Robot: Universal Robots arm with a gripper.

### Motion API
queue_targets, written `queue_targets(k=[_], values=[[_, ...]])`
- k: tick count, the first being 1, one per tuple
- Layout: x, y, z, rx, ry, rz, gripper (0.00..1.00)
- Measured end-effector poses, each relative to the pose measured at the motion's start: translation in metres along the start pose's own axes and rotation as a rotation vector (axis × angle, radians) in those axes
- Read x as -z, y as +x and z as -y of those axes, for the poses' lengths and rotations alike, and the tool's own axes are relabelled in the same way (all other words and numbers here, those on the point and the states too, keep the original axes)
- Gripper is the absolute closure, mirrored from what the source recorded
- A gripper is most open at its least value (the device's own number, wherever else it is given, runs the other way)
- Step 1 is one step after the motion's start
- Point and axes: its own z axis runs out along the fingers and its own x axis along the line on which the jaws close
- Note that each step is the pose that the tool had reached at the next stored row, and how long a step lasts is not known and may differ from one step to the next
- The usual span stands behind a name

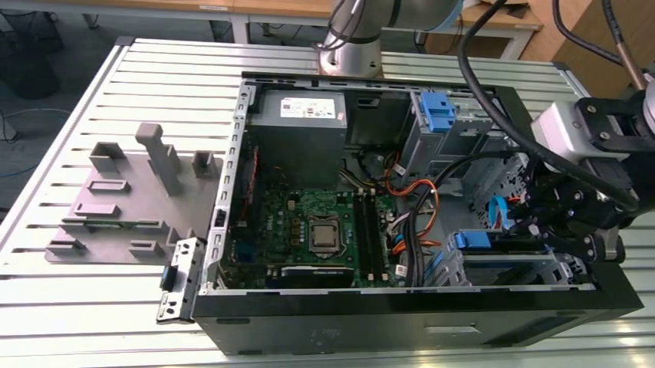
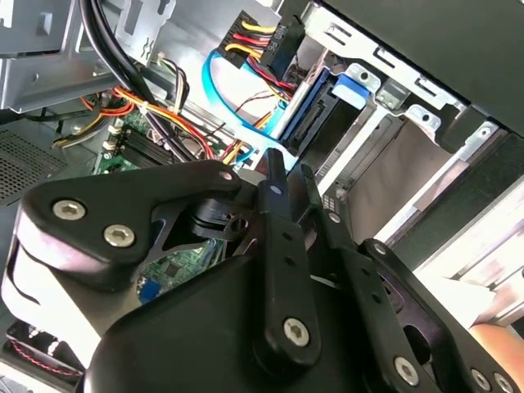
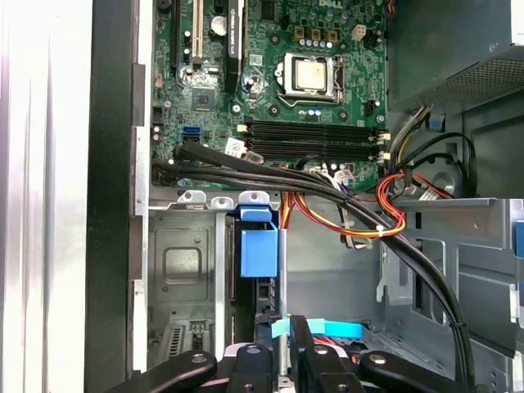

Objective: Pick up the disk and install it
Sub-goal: 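Insert the first disk wire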

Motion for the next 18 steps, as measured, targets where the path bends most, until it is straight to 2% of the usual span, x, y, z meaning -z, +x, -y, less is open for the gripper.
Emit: queue_targets(k=[4, 14, 18], values=[[0.0001, -0.0002, 0.0012, 0.0, 0.0, -0.0011, 0.77], [0.0002, -0.0005, 0.0106, 0.0, 0.0, -0.0011, 0.77], [0.0009, -0.0005, 0.0108, 0.0, 0.0001, -0.0011, 0.77]])
